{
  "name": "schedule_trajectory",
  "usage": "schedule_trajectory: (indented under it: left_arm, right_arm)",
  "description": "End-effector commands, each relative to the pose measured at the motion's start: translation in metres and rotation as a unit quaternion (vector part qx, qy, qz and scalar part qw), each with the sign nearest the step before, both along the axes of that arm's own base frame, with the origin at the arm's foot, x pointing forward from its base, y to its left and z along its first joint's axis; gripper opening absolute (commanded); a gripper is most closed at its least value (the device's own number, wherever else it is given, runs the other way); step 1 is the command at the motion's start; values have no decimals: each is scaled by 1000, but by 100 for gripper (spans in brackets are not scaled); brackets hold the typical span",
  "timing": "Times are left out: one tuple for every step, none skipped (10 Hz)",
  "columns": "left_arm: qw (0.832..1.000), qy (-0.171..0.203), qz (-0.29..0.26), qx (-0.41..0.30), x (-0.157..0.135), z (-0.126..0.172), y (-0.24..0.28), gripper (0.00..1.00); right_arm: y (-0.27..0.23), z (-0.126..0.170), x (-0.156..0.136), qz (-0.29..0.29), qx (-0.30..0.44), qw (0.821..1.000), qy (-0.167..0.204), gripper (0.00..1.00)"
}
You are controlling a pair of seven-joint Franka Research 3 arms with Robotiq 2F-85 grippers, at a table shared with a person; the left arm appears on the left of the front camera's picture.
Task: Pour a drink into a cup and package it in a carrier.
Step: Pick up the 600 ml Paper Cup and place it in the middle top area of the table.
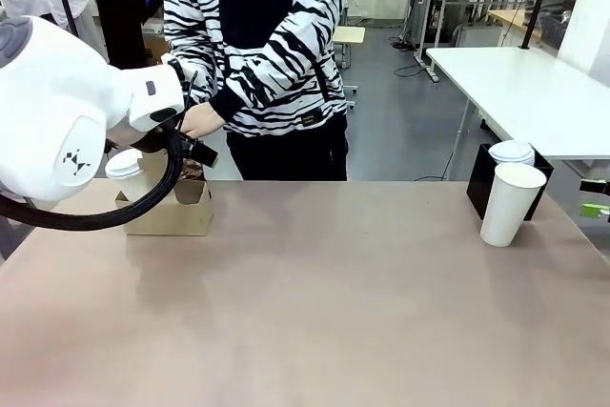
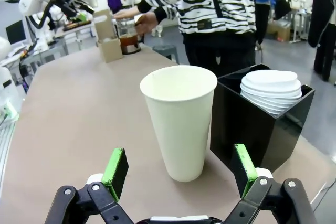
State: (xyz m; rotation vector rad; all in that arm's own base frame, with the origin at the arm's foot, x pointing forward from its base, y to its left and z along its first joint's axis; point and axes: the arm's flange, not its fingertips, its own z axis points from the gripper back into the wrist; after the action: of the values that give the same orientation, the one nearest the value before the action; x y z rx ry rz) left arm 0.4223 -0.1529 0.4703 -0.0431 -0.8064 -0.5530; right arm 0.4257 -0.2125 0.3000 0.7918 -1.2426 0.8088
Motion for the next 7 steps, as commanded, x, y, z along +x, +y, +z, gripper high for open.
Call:
schedule_trajectory:
  left_arm:
    - [1000,-1,1,-1,0,1,1,100]
    - [1000,-1,1,-1,0,1,1,100]
    - [1000,-1,1,-1,0,1,1,100]
    - [1000,-1,1,-1,0,1,1,100]
    - [1000,-1,1,-1,0,1,1,100]
    - [1000,-1,1,-1,0,1,1,100]
    - [1000,-1,1,-1,0,1,1,100]
  right_arm:
    - [23,-11,4,-17,1,999,-35,100]
    - [35,-16,3,-15,11,999,-49,100]
    - [42,-23,5,-21,14,998,-54,100]
    - [46,-29,7,-31,21,998,-60,100]
    - [50,-34,7,-30,19,998,-54,100]
    - [55,-36,10,-26,18,998,-47,100]
    - [62,-38,11,-21,15,999,-45,100]
